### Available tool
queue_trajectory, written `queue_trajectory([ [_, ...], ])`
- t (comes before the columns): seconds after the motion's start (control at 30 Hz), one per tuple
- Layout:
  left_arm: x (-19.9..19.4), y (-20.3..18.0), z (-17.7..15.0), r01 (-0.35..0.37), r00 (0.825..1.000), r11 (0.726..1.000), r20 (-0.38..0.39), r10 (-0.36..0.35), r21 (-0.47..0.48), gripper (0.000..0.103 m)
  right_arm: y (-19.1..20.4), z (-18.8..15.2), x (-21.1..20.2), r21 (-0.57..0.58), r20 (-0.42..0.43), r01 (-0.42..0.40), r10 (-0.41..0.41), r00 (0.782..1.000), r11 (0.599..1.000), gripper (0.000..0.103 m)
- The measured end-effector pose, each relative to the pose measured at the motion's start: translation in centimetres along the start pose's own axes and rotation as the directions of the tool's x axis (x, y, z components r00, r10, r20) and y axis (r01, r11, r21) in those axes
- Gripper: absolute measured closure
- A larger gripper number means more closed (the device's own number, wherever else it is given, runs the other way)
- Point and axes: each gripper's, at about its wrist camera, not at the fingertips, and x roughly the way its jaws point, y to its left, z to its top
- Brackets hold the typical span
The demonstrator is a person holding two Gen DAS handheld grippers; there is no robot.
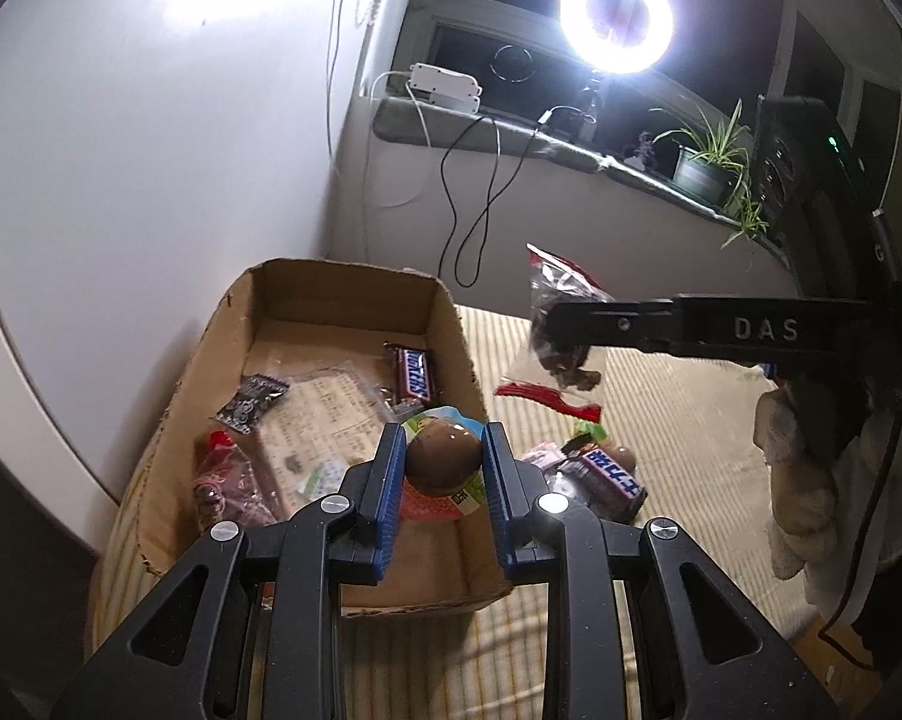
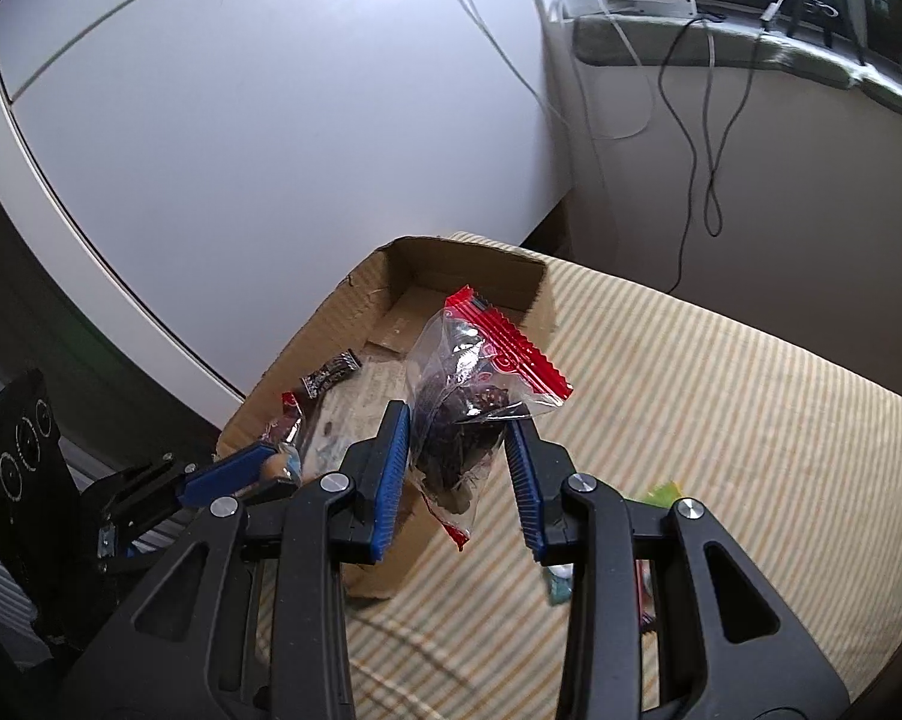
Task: Organize snacks
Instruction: 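Carry the egg candy and chocolate bag with both tools over the box, then open both tools to drop the egg candy and chocolate bag into the box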
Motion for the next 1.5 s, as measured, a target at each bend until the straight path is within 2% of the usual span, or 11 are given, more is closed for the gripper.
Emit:
queue_trajectory([
  [0.6,1.1,0.7,-0.1,-0.006,1.0,1.0,-0.021,0.006,-0.006,0.079,1.4,1.5,4.7,-0.036,-0.052,-0.004,0.002,0.999,0.999,0.069],
  [1.0,1.4,0.9,-0.2,-0.027,0.999,1.0,-0.029,0.026,-0.01,0.078,1.8,1.6,6.1,-0.061,-0.081,-0.009,0.004,0.997,0.998,0.067],
  [1.03,1.4,0.9,-0.2,-0.033,0.999,0.999,-0.029,0.033,-0.011,0.078,1.8,1.6,6.2,-0.063,-0.084,-0.006,0.0,0.996,0.998,0.066],
  [1.07,1.5,0.9,-0.2,-0.04,0.999,0.999,-0.03,0.04,-0.01,0.077,1.8,1.6,6.3,-0.063,-0.084,-0.003,-0.003,0.996,0.998,0.06],
  [1.1,1.5,0.8,-0.2,-0.044,0.999,0.999,-0.032,0.043,-0.009,0.072,1.8,1.6,6.2,-0.063,-0.081,0.001,-0.006,0.997,0.998,0.055],
  [1.13,1.5,0.8,-0.2,-0.048,0.998,0.999,-0.031,0.047,-0.007,0.059,1.8,1.7,6.1,-0.064,-0.073,0.005,-0.01,0.997,0.998,0.043],
  [1.17,1.5,0.8,-0.2,-0.056,0.998,0.998,-0.026,0.056,-0.003,0.052,1.8,1.7,5.9,-0.065,-0.061,0.01,-0.014,0.998,0.998,0.034],
  [1.2,1.4,0.7,-0.2,-0.06,0.998,0.998,-0.021,0.06,0.0,0.044,1.8,1.7,5.7,-0.065,-0.051,0.014,-0.017,0.999,0.998,0.031],
  [1.27,1.4,0.6,-0.2,-0.064,0.998,0.998,-0.019,0.064,0.004,0.043,1.7,1.8,5.4,-0.066,-0.041,0.022,-0.025,0.999,0.998,0.029],
  [1.33,1.4,0.6,-0.2,-0.063,0.998,0.998,-0.022,0.064,0.002,0.036,1.7,1.7,5.3,-0.068,-0.04,0.023,-0.025,0.999,0.997,0.029],
  [1.5,1.3,0.5,-0.2,-0.071,0.997,0.997,-0.021,0.071,0.002,0.035,1.8,1.5,5.0,-0.078,-0.038,0.039,-0.042,0.998,0.996,0.029],
])
